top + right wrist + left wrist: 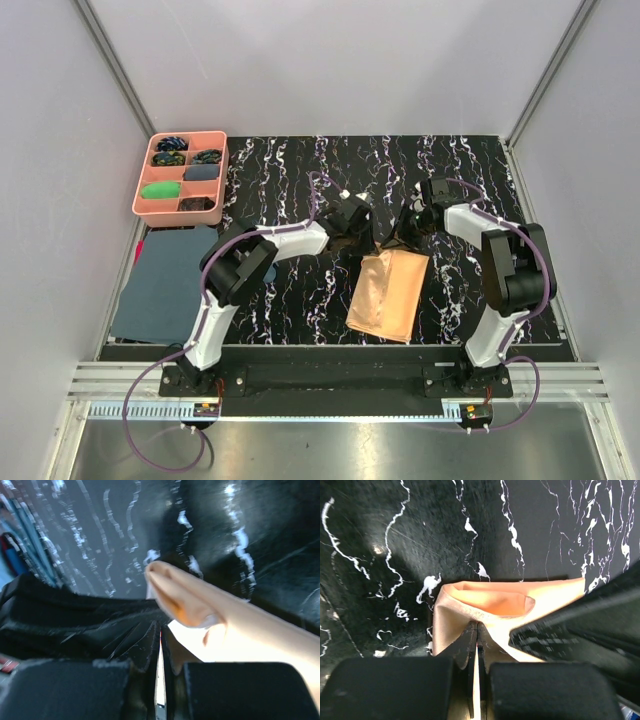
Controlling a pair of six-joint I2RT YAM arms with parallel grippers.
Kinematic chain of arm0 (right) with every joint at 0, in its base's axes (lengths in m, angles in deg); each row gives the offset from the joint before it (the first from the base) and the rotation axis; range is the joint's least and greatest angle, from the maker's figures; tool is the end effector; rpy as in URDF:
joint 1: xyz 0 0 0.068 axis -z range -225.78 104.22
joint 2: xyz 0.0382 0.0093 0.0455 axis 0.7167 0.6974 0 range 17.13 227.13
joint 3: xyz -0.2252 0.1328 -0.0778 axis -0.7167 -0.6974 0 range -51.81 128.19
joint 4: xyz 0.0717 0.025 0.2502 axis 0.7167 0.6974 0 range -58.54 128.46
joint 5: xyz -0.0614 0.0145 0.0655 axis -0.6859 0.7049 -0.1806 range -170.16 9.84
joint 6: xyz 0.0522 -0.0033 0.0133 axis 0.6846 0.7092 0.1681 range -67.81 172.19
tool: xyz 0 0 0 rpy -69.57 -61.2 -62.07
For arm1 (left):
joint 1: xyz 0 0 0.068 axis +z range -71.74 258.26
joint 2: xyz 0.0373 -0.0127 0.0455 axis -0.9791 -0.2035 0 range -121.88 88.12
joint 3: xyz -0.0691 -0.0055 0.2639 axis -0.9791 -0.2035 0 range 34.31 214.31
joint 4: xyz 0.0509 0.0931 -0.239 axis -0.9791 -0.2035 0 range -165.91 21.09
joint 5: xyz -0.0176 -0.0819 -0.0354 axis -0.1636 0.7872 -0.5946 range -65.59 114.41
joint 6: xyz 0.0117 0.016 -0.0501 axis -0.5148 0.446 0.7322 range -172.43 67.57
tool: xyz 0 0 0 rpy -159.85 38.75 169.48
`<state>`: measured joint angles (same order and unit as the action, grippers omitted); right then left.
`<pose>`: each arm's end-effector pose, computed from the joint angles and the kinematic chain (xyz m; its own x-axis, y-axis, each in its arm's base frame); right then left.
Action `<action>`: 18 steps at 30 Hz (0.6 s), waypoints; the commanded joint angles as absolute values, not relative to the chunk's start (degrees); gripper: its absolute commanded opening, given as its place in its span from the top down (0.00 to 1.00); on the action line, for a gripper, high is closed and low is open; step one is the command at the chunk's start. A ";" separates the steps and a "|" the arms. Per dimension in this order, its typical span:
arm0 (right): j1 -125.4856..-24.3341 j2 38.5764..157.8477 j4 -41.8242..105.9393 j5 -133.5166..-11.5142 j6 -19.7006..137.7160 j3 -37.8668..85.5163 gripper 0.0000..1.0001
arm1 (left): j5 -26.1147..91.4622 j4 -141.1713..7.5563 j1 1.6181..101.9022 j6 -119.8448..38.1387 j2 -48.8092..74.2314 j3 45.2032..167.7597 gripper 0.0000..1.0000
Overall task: Fold the napkin into a case and place the utensils inside
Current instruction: Fold the 2/3-rectangle-folded napkin at the center of the board.
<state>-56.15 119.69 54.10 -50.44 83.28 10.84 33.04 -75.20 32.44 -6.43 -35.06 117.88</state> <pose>0.3432 0.0808 0.1668 -0.9443 0.2831 -0.1676 0.1244 0.7788 0.6148 0.3221 -0.3390 0.1461 -0.9100 -0.0841 -0.4060 0.1831 0.7971 -0.5754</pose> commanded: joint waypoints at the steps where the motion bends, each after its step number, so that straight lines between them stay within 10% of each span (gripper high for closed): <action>1: -55.01 121.98 54.58 -54.14 80.50 12.79 0.92 | 33.64 -73.04 32.20 -5.76 -35.72 119.57 1.00; 18: -54.13 127.70 53.88 -58.98 77.59 14.02 0.94 | 35.22 -73.40 29.84 -15.78 -22.81 108.15 0.90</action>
